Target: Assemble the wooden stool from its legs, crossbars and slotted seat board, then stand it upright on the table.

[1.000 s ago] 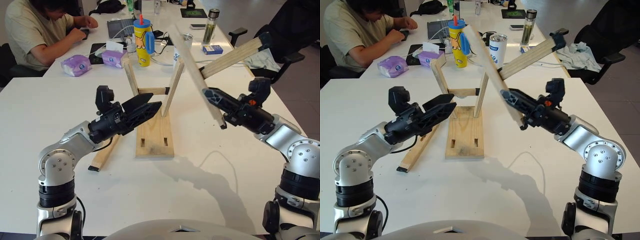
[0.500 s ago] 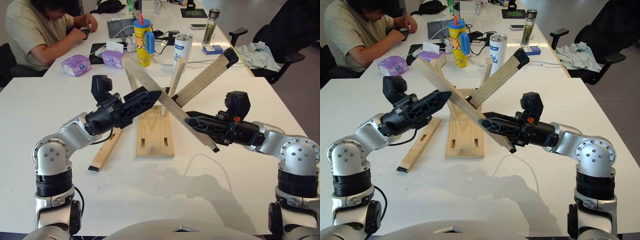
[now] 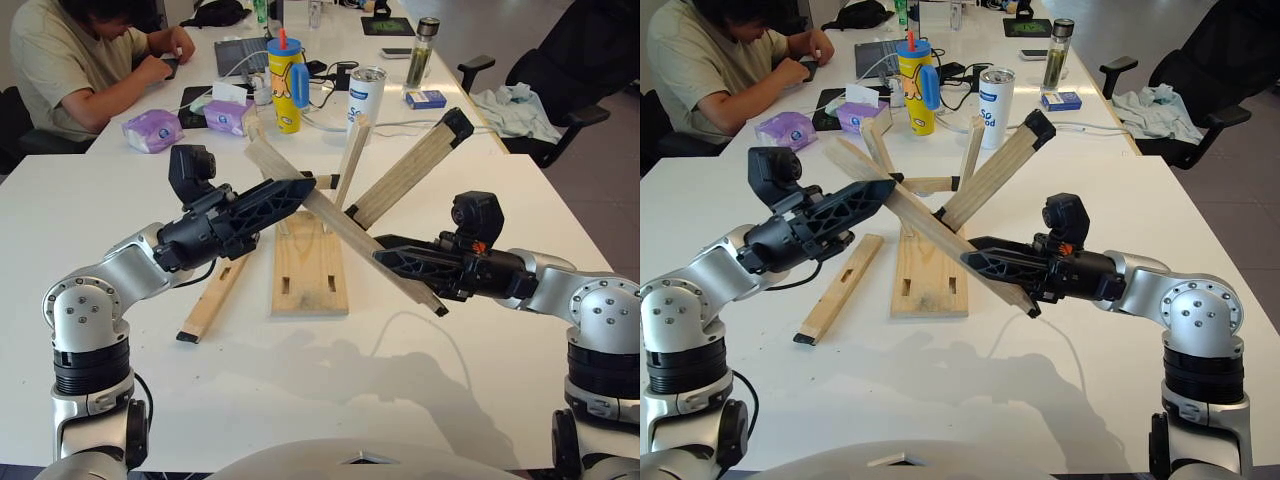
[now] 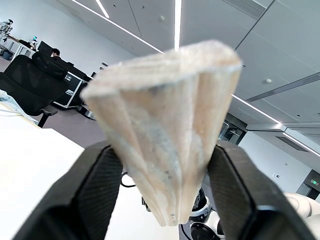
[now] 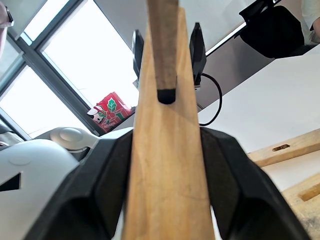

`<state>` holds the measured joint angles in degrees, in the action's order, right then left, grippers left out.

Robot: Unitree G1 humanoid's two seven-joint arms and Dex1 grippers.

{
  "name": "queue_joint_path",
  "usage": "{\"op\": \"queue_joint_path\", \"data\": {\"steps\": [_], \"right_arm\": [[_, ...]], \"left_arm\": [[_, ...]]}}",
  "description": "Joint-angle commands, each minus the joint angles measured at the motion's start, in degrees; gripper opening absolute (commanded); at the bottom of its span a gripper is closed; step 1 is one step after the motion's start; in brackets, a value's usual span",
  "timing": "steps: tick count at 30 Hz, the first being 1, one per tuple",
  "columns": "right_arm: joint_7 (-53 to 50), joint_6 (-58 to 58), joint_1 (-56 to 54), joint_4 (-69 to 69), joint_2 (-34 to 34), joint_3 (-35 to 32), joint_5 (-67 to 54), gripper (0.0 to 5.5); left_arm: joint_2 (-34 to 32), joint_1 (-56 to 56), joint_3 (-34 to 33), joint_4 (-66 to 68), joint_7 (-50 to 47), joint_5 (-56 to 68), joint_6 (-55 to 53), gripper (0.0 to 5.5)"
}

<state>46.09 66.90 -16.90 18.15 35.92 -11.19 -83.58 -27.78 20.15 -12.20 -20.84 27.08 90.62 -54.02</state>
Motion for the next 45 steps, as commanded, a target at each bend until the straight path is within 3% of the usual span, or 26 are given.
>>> {"op": "queue_joint_path", "data": {"steps": [1,4,5,8,11,15,22,29,45], "right_arm": [[1.08,-2.43,-0.24,1.06,0.71,0.66,3.42,2.05],[1.43,-3.86,-0.37,0.34,0.60,1.06,5.82,2.05],[1.83,-3.99,-0.32,0.22,0.78,1.23,6.41,2.42],[2.93,-5.69,0.71,0.70,1.17,2.53,10.24,2.81],[5.67,-17.19,5.06,2.67,5.08,13.40,30.04,3.32],[6.56,-36.87,9.76,0.74,6.88,26.69,54.09,3.36],[2.59,-57.76,8.17,-9.40,3.32,36.50,76.83,3.36],[0.04,-66.25,5.90,-17.72,-0.33,36.39,84.92,3.36],[1.61,-66.75,3.82,-23.06,-3.05,31.73,85.23,3.36]], "left_arm": [[-1.53,-0.25,0.45,-0.80,-0.05,0.53,-0.45,2.04],[-2.67,-1.35,-0.04,-0.98,0.44,-0.13,-0.45,2.04],[-3.17,-2.02,-0.55,-0.96,0.57,-0.18,-0.41,2.04],[-5.05,-3.99,-2.49,-0.55,1.20,-0.80,-0.07,2.03],[-9.94,-7.00,-7.70,1.63,3.67,-3.40,0.34,2.03],[-16.59,-7.23,-12.64,6.40,8.72,-8.20,0.68,2.03],[-20.58,-3.75,-7.76,9.33,15.91,-23.49,6.83,2.02],[-18.26,-1.61,-4.10,9.86,20.37,-33.50,13.02,2.02],[-15.26,-0.96,5.36,9.60,28.58,-46.49,19.80,2.02]]}}
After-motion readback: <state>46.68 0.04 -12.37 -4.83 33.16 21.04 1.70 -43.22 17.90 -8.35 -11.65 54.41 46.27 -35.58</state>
